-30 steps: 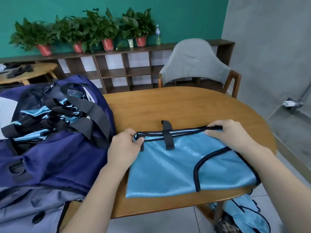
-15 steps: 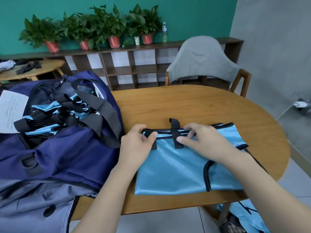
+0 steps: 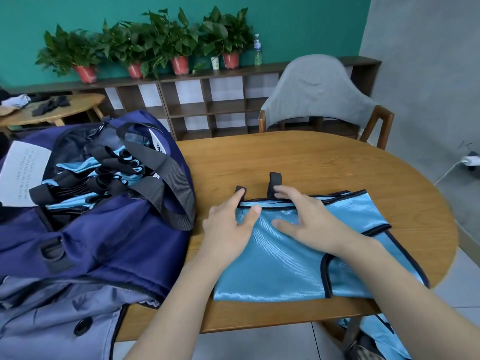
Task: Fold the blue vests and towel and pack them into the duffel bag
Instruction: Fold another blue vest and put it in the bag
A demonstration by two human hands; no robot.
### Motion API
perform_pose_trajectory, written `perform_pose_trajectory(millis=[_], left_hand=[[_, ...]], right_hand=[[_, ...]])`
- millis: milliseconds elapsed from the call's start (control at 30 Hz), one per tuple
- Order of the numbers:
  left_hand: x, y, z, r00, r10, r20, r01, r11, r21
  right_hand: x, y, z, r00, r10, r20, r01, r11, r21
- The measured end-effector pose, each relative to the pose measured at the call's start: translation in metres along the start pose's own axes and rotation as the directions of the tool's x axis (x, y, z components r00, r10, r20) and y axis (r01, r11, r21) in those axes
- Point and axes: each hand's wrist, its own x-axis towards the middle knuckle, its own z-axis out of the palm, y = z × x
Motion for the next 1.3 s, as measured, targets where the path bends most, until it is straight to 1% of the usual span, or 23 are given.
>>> perform_pose_trajectory(millis=[67, 133, 167, 233, 300, 367, 400, 467, 500, 633, 700, 867, 967, 1033, 1133, 1200, 1300], left_hand=[[0.0, 0.003, -0.001, 1.0, 0.01, -0.007, -0.01, 0.999, 0.034], [-0.001, 0.005, -0.002, 0.997, 0.061, -0.052, -0.055, 0.992, 0.113], [-0.002, 0.005, -0.003, 0.992, 0.098, -0.077, -0.086, 0.986, 0.145], [-0.006, 0.009, -0.003, 0.979, 0.173, -0.109, -0.155, 0.975, 0.158], [-0.016, 0.016, 0.001, 0.973, 0.218, -0.078, -0.209, 0.972, 0.109], [-0.032, 0.026, 0.01, 0.977, 0.213, -0.005, -0.212, 0.973, 0.096], [-0.04, 0.03, 0.016, 0.983, 0.181, 0.035, -0.184, 0.973, 0.138], [-0.055, 0.035, 0.028, 0.99, 0.091, 0.111, -0.119, 0.951, 0.284], [-0.061, 0.036, 0.032, 0.988, 0.065, 0.142, -0.111, 0.933, 0.341], [-0.071, 0.042, 0.036, 0.981, 0.023, 0.193, -0.112, 0.877, 0.466], [-0.073, 0.047, 0.037, 0.979, 0.0, 0.204, -0.102, 0.867, 0.487], [-0.076, 0.054, 0.039, 0.966, -0.051, 0.253, -0.088, 0.857, 0.508], [-0.07, 0.052, 0.036, 0.958, -0.057, 0.282, -0.096, 0.861, 0.5], [-0.062, 0.046, 0.031, 0.949, -0.05, 0.31, -0.118, 0.859, 0.499], [-0.046, 0.035, 0.021, 0.944, -0.024, 0.33, -0.146, 0.866, 0.479], [-0.033, 0.026, 0.011, 0.95, -0.015, 0.312, -0.138, 0.876, 0.463], [-0.019, 0.016, -0.003, 0.961, 0.002, 0.277, -0.128, 0.89, 0.437]], right_hand=[[0.0, 0.0, -0.001, 0.999, -0.048, -0.016, 0.048, 0.998, -0.043], [0.0, -0.001, -0.004, 0.988, -0.127, -0.092, 0.123, 0.991, -0.048], [0.0, -0.001, -0.006, 0.982, -0.151, -0.114, 0.143, 0.987, -0.078], [0.001, 0.002, -0.007, 0.982, -0.162, -0.102, 0.141, 0.973, -0.183], [0.001, 0.007, -0.006, 0.988, -0.143, -0.063, 0.125, 0.964, -0.233], [0.0, 0.01, -0.004, 0.992, -0.119, -0.032, 0.111, 0.977, -0.183], [0.0, 0.011, -0.002, 0.992, -0.123, -0.028, 0.117, 0.978, -0.174], [0.0, 0.013, 0.0, 0.989, -0.144, -0.029, 0.134, 0.966, -0.222], [0.0, 0.013, 0.0, 0.991, -0.131, -0.022, 0.121, 0.958, -0.261], [0.001, 0.016, 0.003, 0.997, 0.05, 0.06, -0.022, 0.916, -0.4], [0.003, 0.016, 0.002, 0.995, 0.071, 0.073, -0.035, 0.911, -0.412], [0.006, 0.02, -0.011, 0.997, 0.049, -0.067, -0.073, 0.906, -0.416], [0.006, 0.024, -0.023, 0.991, 0.051, -0.123, -0.101, 0.889, -0.446], [0.004, 0.027, -0.029, 0.983, 0.054, -0.173, -0.124, 0.898, -0.421], [-0.001, 0.029, -0.038, 0.964, 0.139, -0.226, -0.216, 0.908, -0.36], [-0.005, 0.031, -0.045, 0.953, 0.192, -0.236, -0.273, 0.882, -0.384], [-0.01, 0.035, -0.052, 0.941, 0.221, -0.258, -0.309, 0.872, -0.379]])
